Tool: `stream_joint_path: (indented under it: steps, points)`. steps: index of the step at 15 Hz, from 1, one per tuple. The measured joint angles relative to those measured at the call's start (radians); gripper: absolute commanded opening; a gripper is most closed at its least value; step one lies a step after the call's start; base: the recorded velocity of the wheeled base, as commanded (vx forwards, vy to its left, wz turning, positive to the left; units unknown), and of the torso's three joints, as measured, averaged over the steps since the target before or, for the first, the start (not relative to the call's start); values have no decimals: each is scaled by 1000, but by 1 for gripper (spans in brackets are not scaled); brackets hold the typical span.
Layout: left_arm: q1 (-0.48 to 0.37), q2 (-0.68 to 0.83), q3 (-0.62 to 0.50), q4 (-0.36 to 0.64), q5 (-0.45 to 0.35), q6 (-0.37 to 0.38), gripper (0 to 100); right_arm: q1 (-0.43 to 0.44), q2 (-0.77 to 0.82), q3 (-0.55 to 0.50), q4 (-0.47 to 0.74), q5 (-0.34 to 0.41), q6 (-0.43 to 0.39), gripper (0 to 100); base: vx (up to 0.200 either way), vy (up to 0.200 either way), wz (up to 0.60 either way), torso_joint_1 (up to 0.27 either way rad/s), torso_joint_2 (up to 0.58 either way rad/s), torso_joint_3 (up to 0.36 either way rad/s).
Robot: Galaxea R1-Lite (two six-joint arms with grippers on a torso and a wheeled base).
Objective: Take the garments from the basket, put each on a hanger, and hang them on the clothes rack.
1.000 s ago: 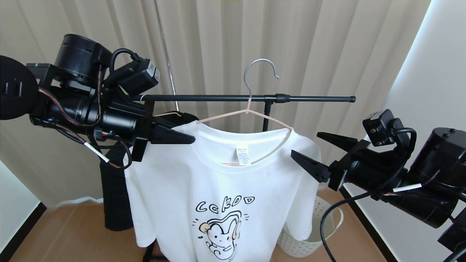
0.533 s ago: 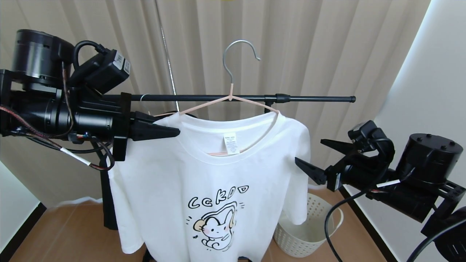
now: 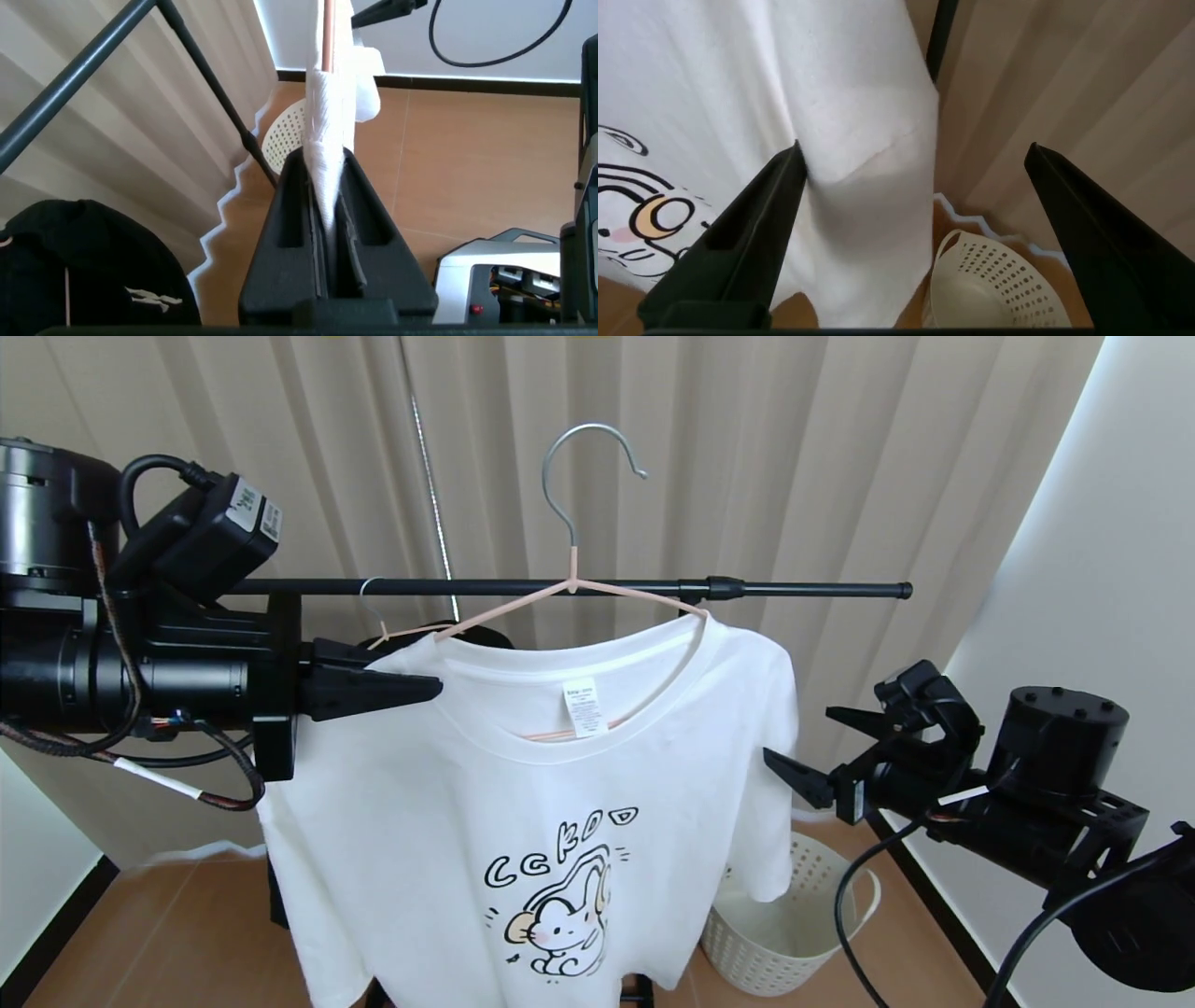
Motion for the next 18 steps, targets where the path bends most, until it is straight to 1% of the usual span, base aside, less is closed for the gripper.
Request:
stream_joint_path:
  steps: [1, 4, 5, 8, 12, 15, 18]
  points:
    - [2, -7, 7, 0, 0, 0, 0, -2, 11, -9, -3, 1, 1, 100, 0, 0, 0, 0, 0, 0]
    - [2, -22, 24, 0, 0, 0, 0, 0, 41, -14, -69, 3, 10, 100, 0, 0, 0, 0, 0, 0]
    - [3, -25, 28, -1, 0, -1, 0, 5, 54, -13, -86, 2, 13, 0, 0, 0, 0, 0, 0, 0]
    - [10, -42, 62, -6, 0, -6, 0, 11, 73, -17, -94, -1, 27, 0, 0, 0, 0, 0, 0, 0]
    - [40, -60, 121, -64, 0, -7, 0, -16, 70, -30, -96, -1, 41, 0, 0, 0, 0, 0, 0, 0]
    - [51, -72, 140, -69, 1, -21, 0, -40, 69, -42, -95, 0, 42, 0, 0, 0, 0, 0, 0, 0]
    - [57, -79, 145, -69, 1, -29, 0, -43, 67, -40, -96, 0, 42, 0, 0, 0, 0, 0, 0, 0]
